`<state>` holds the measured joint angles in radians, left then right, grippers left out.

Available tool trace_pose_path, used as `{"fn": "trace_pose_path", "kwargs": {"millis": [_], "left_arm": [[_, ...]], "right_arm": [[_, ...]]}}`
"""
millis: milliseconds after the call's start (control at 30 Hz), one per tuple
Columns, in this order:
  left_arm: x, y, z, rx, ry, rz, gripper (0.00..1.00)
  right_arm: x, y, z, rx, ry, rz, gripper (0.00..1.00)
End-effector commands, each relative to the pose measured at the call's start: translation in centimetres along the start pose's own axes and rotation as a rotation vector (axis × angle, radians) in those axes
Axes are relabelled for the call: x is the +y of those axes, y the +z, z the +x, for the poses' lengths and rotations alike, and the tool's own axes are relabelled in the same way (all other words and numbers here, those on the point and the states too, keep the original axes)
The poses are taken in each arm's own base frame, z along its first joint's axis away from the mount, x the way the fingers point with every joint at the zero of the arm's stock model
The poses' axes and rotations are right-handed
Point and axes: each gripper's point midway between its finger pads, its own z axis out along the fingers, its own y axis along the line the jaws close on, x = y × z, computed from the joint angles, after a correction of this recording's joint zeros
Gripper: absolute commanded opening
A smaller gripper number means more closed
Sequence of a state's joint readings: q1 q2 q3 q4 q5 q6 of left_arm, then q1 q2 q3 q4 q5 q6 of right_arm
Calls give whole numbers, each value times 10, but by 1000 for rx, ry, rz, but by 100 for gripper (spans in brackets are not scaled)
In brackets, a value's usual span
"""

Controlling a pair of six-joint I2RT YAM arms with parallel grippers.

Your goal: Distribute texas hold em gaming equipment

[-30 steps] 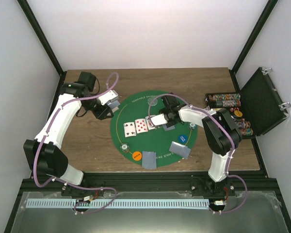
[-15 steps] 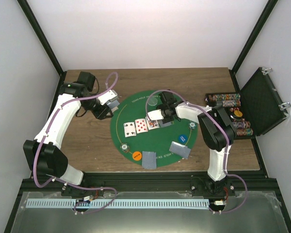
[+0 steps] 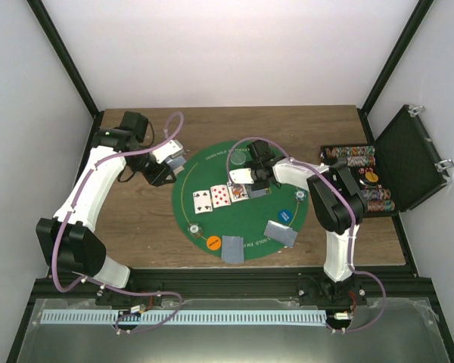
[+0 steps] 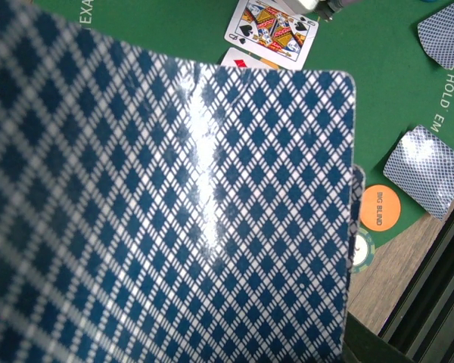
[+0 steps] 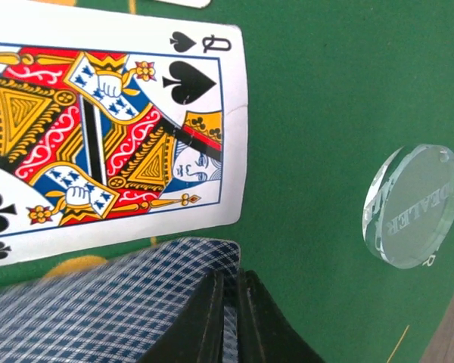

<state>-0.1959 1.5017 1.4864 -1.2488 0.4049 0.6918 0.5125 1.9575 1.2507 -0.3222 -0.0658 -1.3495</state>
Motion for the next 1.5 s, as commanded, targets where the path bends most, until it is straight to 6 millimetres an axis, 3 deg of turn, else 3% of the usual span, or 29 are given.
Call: {"fn": "trace_pose_path", "kwargs": {"millis": [0, 133, 200, 267, 333, 400, 467, 533, 633, 733, 833, 1000, 1200, 1333, 1467], "left_arm": [[-2, -7, -6, -37, 19, -9, 41], [-2, -7, -5, -36, 18, -9, 41], [-2, -7, -5, -35, 18, -8, 41], [-2, -7, -5, -36, 18, -9, 41], [-2, -8, -5, -34, 17, -7, 41], [-3, -8, -5, -35, 20, -1, 41], [-4, -8, -6, -37, 21, 3, 41], [-6, -10, -8, -45, 29, 12, 41], [-12, -12, -11, -48, 47, 31, 41], [-19, -13, -14, -50, 70, 48, 42], [-24, -14, -15, -53, 77, 62, 42], [-26, -12, -17, -47, 74, 74, 42], [-28, -13, -18, -51, 78, 77, 42], [-26, -11, -18, -49, 77, 75, 42], [-26, -10, -17, -48, 75, 72, 42]], "right_arm": [[-7, -4, -2, -10, 38, 11, 15], [-19, -13, -7, -30, 72, 57, 27], [-33, -22, -8, -30, 94, 111, 37], [-59, -39, -11, -46, 158, 216, 46], [-97, -75, -21, -127, 289, 362, 62], [-137, -129, -35, -301, 458, 501, 87], [-158, -183, -55, -546, 651, 524, 95], [-166, -226, -77, -783, 808, 401, 100], [-160, -257, -112, -1047, 991, 23, 100], [-147, -257, -141, -1160, 1085, -377, 95], [-136, -238, -163, -1158, 1129, -582, 87], [-125, -226, -204, -1134, 1071, -704, 87], [-116, -206, -227, -1109, 1070, -791, 83], [-114, -202, -240, -1099, 1050, -806, 72], [-110, -196, -248, -1089, 1047, -828, 54]]}}
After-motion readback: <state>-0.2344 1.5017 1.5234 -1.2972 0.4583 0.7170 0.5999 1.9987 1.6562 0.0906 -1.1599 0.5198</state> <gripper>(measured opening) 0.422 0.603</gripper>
